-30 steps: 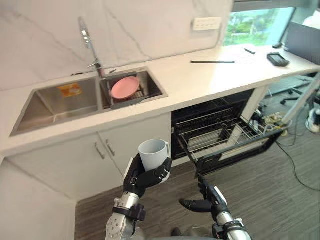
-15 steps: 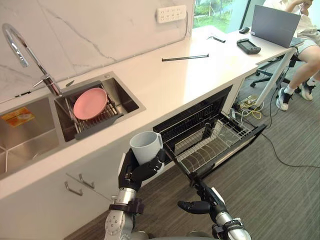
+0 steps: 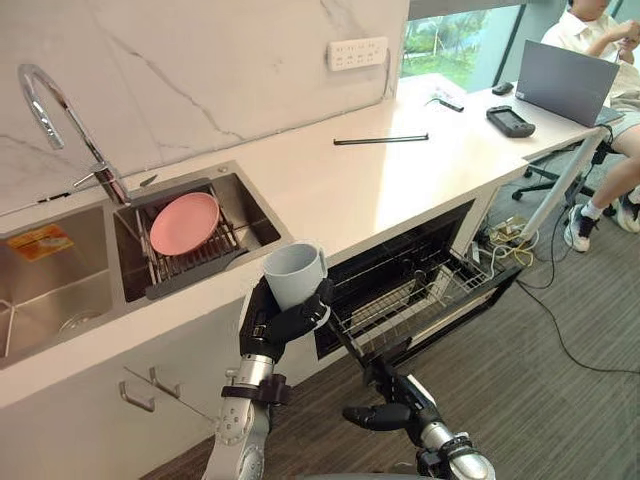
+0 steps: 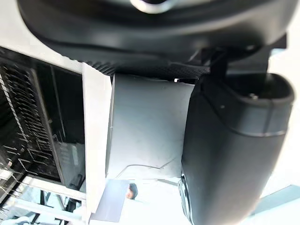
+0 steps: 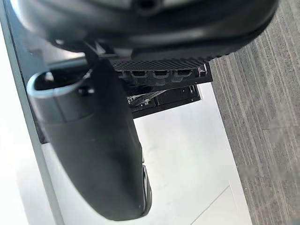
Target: Walk over to the sink, pick up the cup, carry it to the dishwasher, place the cup inside the dishwasher, then close the dishwasher door
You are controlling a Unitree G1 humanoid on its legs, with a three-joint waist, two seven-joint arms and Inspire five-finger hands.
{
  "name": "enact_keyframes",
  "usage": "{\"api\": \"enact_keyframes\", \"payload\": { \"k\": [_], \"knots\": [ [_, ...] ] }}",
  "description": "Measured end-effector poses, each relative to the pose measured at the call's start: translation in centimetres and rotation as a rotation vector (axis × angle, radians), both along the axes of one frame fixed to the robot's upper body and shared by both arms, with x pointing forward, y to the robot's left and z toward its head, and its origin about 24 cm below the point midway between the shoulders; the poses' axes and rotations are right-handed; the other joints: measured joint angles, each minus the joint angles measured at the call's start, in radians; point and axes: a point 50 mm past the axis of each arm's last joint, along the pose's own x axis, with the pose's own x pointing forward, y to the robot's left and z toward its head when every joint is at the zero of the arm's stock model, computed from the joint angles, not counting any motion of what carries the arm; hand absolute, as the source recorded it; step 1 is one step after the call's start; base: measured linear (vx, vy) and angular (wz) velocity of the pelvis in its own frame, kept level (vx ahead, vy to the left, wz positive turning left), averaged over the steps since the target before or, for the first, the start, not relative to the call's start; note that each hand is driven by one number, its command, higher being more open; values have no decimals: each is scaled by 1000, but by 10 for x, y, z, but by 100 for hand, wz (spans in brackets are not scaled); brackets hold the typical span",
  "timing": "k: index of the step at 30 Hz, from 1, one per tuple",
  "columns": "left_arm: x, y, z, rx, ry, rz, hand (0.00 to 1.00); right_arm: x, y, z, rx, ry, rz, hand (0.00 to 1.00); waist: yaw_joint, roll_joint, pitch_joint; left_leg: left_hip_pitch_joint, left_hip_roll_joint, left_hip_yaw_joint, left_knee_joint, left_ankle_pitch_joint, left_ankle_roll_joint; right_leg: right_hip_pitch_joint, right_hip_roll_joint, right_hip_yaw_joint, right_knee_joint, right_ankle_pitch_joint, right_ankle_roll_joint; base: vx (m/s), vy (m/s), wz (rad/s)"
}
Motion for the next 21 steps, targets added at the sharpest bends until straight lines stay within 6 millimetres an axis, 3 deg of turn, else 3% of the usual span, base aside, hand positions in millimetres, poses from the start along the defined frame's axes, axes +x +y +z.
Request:
{"api": "enact_keyframes", "payload": {
  "k": [10, 12, 16, 18, 21],
  "knots": [
    [-1, -4, 3, -12, -19, -10, 0, -8, 0, 10, -21, -34, -72, 100, 2, -9, 0, -19, -27, 8, 13, 9, 11, -24, -34, 9, 29, 5, 9, -40, 46, 1],
    [-2, -5, 5, -19, -29, 5, 0, -6, 6, 26, 2, -111, -60, 100, 1, -12, -2, -19, -30, 20, 19, 9, 12, -32, -34, 22, 41, 5, 9, -44, 21, -17],
    [-3, -8, 4, -25, -20, 4, 0, 27, 29, 82, 108, -450, 7, 100, 2, -27, -24, -18, -27, 37, 45, -3, 24, -38, -34, 43, 59, 5, 8, -94, 10, -13],
    [-4, -8, 4, -22, -18, 11, 0, 37, 36, 96, 150, -540, 15, 100, 6, -39, -41, -16, -28, 39, 51, -4, 25, -37, -34, 47, 61, 5, 8, -80, 4, -6],
    [-4, -7, 7, -6, -33, 28, 0, 41, 38, 101, 180, -578, 21, 100, 19, -48, -51, -5, -28, 51, 51, -5, 28, -33, -33, 59, 59, 5, 16, -85, 14, -12]
  ]
}}
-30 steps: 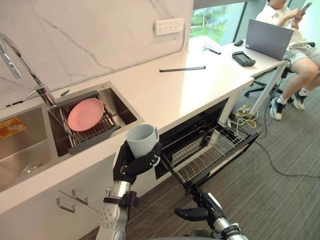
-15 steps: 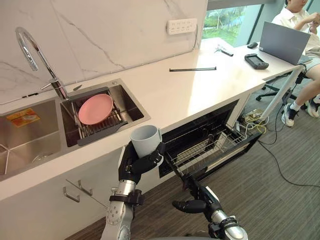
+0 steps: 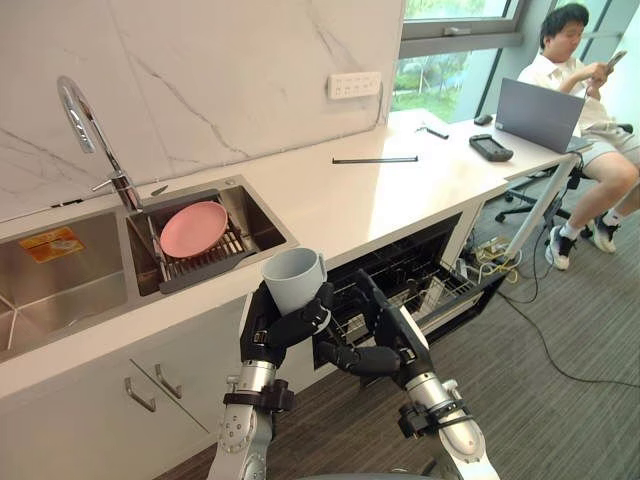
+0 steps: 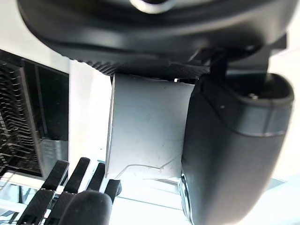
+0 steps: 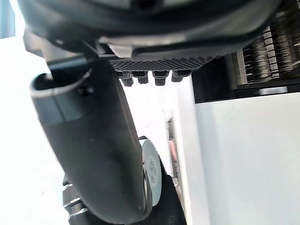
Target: Walk over to the sink, pick up the cup, carry it to the dishwasher, place the cup inside the dishwasher, then close the dishwasher door
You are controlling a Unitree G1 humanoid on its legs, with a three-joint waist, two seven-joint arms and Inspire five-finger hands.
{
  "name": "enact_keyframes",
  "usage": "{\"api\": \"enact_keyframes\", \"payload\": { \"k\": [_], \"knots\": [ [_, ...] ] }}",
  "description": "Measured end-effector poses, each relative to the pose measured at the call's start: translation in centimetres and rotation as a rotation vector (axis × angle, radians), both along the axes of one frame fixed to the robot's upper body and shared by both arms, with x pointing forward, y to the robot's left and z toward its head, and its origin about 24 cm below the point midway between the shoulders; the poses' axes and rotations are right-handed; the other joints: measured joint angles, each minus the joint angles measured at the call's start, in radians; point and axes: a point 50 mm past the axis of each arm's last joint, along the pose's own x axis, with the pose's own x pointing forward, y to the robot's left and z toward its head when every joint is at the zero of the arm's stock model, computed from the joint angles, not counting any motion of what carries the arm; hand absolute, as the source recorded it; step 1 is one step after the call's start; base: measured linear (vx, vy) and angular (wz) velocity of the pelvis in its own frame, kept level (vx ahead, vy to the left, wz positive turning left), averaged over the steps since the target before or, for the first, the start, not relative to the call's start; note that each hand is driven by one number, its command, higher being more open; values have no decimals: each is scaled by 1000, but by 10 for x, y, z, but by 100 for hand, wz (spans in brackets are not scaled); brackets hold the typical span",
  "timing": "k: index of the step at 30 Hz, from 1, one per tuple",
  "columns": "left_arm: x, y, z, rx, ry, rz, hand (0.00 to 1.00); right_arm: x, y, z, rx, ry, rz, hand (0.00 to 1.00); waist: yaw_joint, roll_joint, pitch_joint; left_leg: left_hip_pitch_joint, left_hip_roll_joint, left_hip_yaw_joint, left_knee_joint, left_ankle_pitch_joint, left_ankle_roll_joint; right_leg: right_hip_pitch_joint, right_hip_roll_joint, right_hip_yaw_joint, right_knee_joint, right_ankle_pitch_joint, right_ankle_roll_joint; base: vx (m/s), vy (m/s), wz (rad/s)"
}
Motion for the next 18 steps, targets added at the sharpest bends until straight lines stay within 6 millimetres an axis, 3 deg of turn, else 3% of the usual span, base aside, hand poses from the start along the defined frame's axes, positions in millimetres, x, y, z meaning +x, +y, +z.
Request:
{"api": "enact_keyframes", "payload": {
  "k": [6, 12, 18],
  "knots": [
    [2, 4, 21, -11, -95, 42, 0, -3, -2, -1, -7, 6, 15, 100, -6, 3, -1, 3, 3, 8, -4, 3, 1, 13, 10, 4, -38, 26, 0, -43, 19, -5],
    [3, 13, 24, 34, -114, 93, 0, 1, -1, 15, 2, -68, 30, 100, -8, 6, 0, 12, 7, 28, -12, 7, -1, 21, 21, 20, -69, 53, -8, 9, 30, -10],
    [4, 22, 25, 69, -121, 129, 0, 4, -4, 18, 13, -82, 32, 100, -17, 11, 4, 29, 2, 42, -26, 7, -1, 31, 23, 38, -89, 65, 1, 14, 47, -8]
  ]
}}
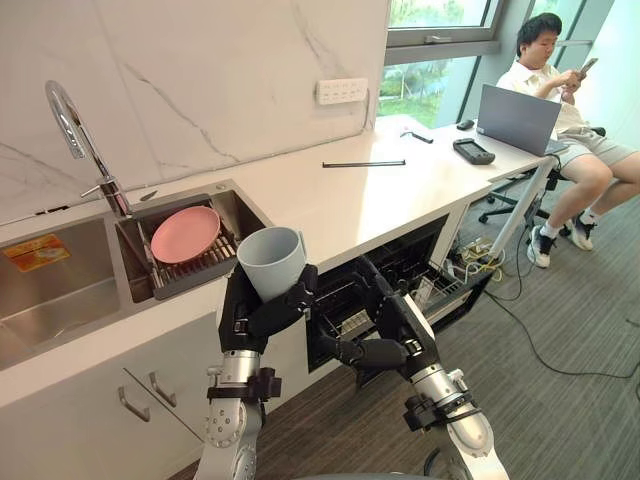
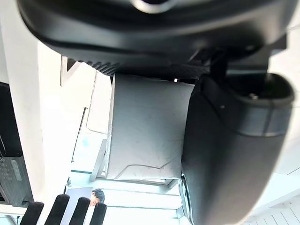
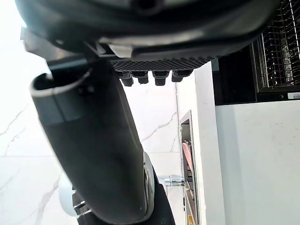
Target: Walk over to the sink, pick up the cup, carry it to the dishwasher, place the cup inside the dishwasher, then close the dishwasher door
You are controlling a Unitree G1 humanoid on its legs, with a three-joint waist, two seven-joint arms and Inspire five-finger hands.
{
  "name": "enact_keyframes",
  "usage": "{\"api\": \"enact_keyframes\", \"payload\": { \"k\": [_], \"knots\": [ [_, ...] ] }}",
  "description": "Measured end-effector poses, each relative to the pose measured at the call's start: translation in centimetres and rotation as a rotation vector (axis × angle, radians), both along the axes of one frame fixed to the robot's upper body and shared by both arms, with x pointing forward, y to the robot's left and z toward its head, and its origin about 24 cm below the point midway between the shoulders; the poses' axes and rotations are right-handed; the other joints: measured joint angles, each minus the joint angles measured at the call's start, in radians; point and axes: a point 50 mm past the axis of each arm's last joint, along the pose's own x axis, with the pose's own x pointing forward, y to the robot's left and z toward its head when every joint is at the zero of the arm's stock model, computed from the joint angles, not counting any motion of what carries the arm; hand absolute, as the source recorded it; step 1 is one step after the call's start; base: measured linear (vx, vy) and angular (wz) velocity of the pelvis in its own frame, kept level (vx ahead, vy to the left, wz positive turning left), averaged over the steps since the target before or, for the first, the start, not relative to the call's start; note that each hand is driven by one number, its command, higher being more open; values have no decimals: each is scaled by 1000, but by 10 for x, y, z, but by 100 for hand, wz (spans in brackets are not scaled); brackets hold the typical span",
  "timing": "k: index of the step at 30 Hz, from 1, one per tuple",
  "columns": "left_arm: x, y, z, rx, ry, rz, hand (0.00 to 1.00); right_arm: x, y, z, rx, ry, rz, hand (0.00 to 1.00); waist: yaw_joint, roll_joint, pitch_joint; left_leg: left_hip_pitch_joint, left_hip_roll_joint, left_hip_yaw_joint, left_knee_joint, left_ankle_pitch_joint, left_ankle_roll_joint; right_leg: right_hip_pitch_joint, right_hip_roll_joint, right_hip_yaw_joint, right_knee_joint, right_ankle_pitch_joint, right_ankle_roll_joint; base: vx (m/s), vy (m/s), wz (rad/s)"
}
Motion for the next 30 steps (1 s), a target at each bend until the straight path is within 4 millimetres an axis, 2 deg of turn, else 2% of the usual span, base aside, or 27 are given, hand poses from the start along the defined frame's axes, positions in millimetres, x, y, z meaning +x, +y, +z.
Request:
{"api": "enact_keyframes", "payload": {
  "k": [10, 17, 23, 30],
  "knots": [
    [5, 9, 1, 14, -4, 32, 0, 1, -7, 1, 19, -7, -13, 100, -9, 13, 9, 21, -4, 38, -26, 0, 0, 0, 11, 40, -23, 17, 7, 4, 36, -12],
    [10, 9, -13, 41, 67, -8, 0, 4, -11, 12, 25, -53, -34, 100, -20, 30, 22, 34, -8, 54, -39, 0, 0, -1, 14, 56, -32, 20, 11, 1, 19, -7],
    [13, 3, -19, 54, 93, -59, 0, 6, -11, 17, 59, -76, -41, 100, -34, 34, 25, 42, -5, 85, -49, 0, 0, -2, 29, 84, -56, 41, 13, 7, 17, -15],
    [14, -11, -24, 93, 119, -163, 0, 7, -13, 22, 74, -102, -50, 100, -42, 35, 28, 45, -8, 105, -57, 0, 0, 4, 34, 103, -95, 66, 19, -19, 22, -9]
  ]
}}
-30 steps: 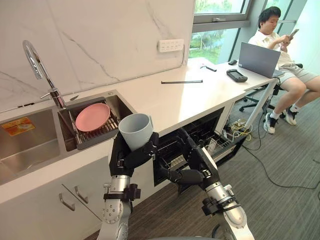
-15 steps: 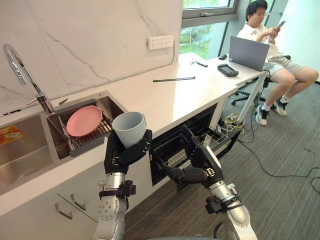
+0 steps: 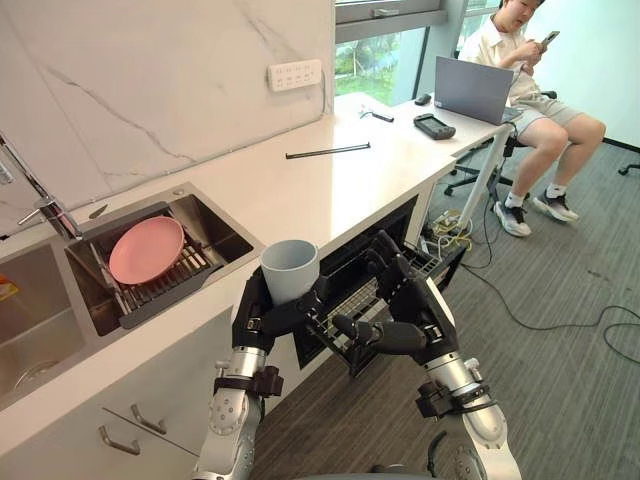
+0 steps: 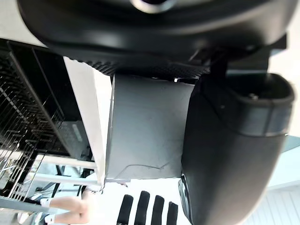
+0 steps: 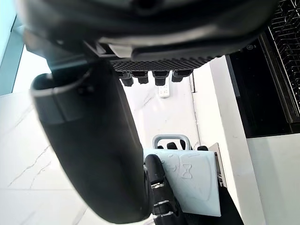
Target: Walk over to the sink, pick up the cup, carry it to the dishwasher, place the cup inside the dishwasher, then close the dishwasher door
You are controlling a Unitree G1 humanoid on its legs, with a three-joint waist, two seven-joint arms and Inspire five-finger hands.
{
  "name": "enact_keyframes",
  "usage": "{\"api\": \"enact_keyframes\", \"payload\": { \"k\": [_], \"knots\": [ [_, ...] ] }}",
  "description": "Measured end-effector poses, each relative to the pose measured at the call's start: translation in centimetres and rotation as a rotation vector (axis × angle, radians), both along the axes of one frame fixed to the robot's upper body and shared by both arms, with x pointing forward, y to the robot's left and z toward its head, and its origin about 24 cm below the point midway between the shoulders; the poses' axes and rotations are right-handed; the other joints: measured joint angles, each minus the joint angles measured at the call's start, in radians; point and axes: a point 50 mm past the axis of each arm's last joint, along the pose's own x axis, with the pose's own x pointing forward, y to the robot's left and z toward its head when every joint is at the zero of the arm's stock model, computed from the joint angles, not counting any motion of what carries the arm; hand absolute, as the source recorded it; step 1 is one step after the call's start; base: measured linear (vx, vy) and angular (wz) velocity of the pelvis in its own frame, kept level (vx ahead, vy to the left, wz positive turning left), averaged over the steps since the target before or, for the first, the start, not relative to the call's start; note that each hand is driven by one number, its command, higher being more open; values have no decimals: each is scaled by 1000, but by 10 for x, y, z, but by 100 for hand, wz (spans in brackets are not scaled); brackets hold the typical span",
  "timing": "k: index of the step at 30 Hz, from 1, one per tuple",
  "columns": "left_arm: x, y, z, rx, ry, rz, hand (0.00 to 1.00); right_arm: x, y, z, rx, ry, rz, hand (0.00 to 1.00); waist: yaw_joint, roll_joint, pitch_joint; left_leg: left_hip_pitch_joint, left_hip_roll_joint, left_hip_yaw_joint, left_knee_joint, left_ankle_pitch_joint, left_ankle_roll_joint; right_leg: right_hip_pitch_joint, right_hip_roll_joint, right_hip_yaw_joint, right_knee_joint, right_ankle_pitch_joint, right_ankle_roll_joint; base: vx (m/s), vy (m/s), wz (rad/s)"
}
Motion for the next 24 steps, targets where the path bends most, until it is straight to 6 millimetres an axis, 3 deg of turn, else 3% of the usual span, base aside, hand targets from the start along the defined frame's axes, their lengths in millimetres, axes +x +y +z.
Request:
{"api": "enact_keyframes", "payload": {
  "k": [17, 24],
  "knots": [
    [-7, -34, -5, 43, 17, -207, 0, 1, 1, 6, 50, -15, -59, 100, -11, 2, 22, 5, -2, 21, -8, 1, 2, 50, 11, 15, -125, 72, 7, -9, 9, -4],
    [-8, -44, 6, 28, -32, -255, 0, 1, 4, 5, 62, 0, -84, 100, -13, 2, 22, 3, -1, 11, -8, 3, 5, 64, 11, 3, -150, 84, 6, -7, 2, 2]
  ]
}}
